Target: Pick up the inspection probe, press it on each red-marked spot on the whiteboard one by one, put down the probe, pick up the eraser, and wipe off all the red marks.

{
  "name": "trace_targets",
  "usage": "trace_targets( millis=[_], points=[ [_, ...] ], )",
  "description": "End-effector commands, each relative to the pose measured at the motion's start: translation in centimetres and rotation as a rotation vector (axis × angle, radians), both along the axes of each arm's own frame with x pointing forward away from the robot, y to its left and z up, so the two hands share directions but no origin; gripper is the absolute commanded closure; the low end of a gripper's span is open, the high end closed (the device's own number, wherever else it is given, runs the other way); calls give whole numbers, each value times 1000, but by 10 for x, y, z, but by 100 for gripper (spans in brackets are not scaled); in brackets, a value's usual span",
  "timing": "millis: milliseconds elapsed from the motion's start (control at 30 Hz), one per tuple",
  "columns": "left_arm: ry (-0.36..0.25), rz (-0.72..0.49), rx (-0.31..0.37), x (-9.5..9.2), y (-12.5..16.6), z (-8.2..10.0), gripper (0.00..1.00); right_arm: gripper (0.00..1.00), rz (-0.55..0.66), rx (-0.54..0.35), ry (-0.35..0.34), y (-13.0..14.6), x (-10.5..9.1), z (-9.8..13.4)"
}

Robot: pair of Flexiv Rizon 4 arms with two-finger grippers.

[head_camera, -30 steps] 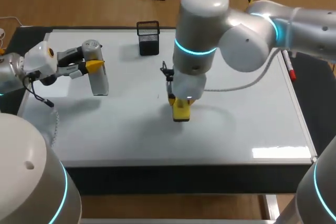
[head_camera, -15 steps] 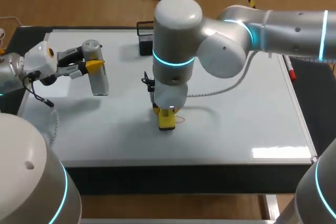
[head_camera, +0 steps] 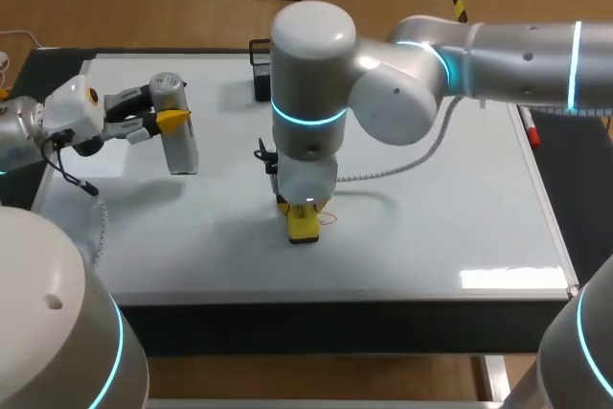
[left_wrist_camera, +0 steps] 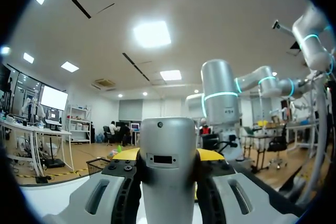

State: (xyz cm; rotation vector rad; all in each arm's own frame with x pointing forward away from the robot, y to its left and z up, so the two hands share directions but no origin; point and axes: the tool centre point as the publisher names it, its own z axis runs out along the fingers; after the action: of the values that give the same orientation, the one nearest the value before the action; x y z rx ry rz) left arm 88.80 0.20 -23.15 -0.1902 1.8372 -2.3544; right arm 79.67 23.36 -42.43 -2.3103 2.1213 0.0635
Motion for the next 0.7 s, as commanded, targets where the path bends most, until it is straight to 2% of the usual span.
trace_targets(
  millis=[33, 700],
  points=[
    [0, 2, 1, -1, 0, 1, 100, 100, -2, -3, 4, -6, 2, -4],
    [0, 2, 1, -1, 0, 1, 100, 100, -105, -27, -12, -68, 8, -5]
  ],
)
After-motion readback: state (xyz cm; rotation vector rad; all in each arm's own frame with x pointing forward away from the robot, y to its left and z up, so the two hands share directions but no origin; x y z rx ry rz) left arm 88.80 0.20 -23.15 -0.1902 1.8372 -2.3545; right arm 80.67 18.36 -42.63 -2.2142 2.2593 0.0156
